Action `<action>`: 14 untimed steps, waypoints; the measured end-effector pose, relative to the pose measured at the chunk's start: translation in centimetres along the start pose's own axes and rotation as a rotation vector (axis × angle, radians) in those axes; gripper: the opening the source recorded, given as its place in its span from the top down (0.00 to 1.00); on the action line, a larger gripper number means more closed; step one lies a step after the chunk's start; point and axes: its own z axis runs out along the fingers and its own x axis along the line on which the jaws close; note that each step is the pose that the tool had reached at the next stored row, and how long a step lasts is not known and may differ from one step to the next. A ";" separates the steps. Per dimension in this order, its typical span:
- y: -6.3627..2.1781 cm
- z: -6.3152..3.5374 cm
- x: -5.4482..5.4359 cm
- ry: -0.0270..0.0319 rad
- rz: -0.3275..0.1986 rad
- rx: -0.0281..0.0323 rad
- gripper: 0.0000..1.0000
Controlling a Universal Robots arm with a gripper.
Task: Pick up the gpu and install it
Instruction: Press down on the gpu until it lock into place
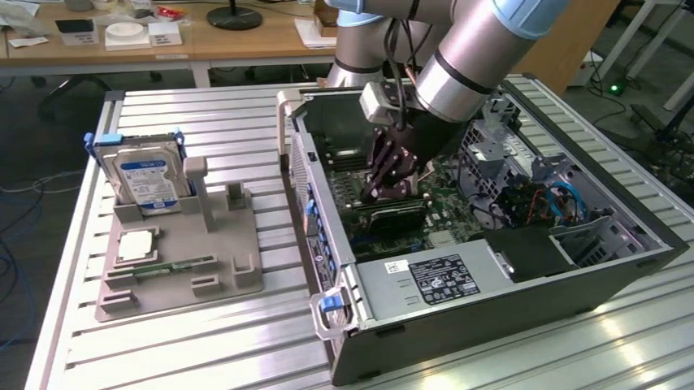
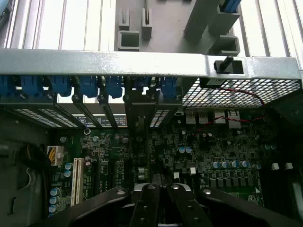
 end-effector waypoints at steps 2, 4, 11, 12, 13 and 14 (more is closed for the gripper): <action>0.00 0.00 0.0 -0.0002 0.000 0.0011 0.90; 0.01 0.00 0.0 -0.0002 0.000 0.0011 0.90; 0.01 -0.01 0.0 -0.0001 0.000 0.0011 0.90; 0.01 -0.01 0.0 -0.0001 0.000 0.0011 0.90; 0.01 -0.01 0.0 -0.0001 0.000 0.0011 0.90; 0.01 -0.01 0.0 -0.0001 0.000 0.0011 0.90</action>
